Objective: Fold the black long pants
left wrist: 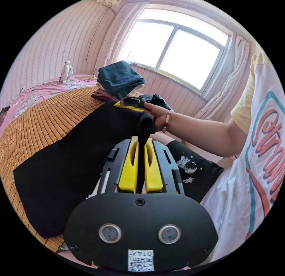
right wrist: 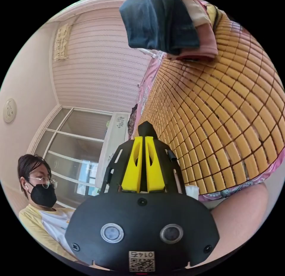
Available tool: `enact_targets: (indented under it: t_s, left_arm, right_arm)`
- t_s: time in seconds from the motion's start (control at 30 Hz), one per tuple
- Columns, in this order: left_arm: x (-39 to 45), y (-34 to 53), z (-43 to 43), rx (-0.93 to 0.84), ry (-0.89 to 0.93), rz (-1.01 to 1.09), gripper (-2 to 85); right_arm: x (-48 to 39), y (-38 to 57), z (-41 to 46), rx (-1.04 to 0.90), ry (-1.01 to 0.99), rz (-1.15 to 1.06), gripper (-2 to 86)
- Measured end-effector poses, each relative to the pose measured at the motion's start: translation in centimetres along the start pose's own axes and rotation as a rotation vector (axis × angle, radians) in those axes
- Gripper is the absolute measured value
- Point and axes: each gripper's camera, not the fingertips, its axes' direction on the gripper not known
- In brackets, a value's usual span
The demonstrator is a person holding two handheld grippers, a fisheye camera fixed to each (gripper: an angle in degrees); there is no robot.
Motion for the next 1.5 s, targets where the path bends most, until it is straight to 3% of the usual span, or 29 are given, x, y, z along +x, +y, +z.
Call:
enact_targets:
  t_s: [0.13,0.23,0.43,0.57,0.83,1.07,1.13,1.3,1.37,1.4,1.47,1.5]
  left_arm:
    - [-0.6,-0.8,-1.3,0.139,0.049,-0.069,1.1]
    - [-2.0,0.2,-4.2,0.196,0.000,-0.130,2.5]
    - [-6.5,6.3,-12.7,0.116,-0.283,-0.424,6.1]
    - [-8.1,9.4,-16.4,0.055,-0.506,-0.563,6.1]
    - [-10.4,5.5,-10.2,-0.063,-0.445,-0.478,8.8]
    - [-13.3,3.3,-4.3,-0.328,-0.459,-0.456,5.3]
    - [-12.2,2.5,-4.9,-0.288,-0.465,-0.414,0.5]
    - [-7.8,0.5,-8.5,-0.129,-0.581,-0.279,-0.6]
    - [-8.9,1.7,-8.4,-0.137,-0.650,-0.301,-0.2]
    - [-10.6,3.0,-7.5,-0.223,-0.677,-0.353,0.7]
    - [-13.3,4.9,-6.1,-0.370,-0.628,-0.452,3.0]
    - [-14.1,5.7,-6.4,-0.343,-0.582,-0.502,4.3]
  right_arm:
    - [-6.4,-1.0,-2.2,0.020,0.037,-0.141,1.1]
    - [-10.4,-0.8,3.2,-0.095,0.022,-0.225,2.0]
    - [-13.5,5.1,21.9,-0.430,-0.041,-0.372,7.4]
    - [-13.3,10.8,24.7,-0.552,0.068,-0.508,5.4]
    - [-12.3,23.7,24.4,-0.801,0.365,-0.719,4.6]
    - [-11.3,21.5,21.2,-0.512,0.500,-0.618,6.8]
    - [-10.8,20.5,20.2,-0.473,0.520,-0.594,7.4]
    - [-9.8,19.0,17.9,-0.348,0.586,-0.547,8.9]
    - [-8.7,18.7,17.6,-0.302,0.600,-0.522,10.8]
    - [-8.3,18.7,17.7,-0.295,0.599,-0.515,11.4]
    - [-6.2,18.1,18.6,-0.330,0.544,-0.417,14.1]
    - [-5.8,17.9,18.8,-0.337,0.521,-0.390,14.6]
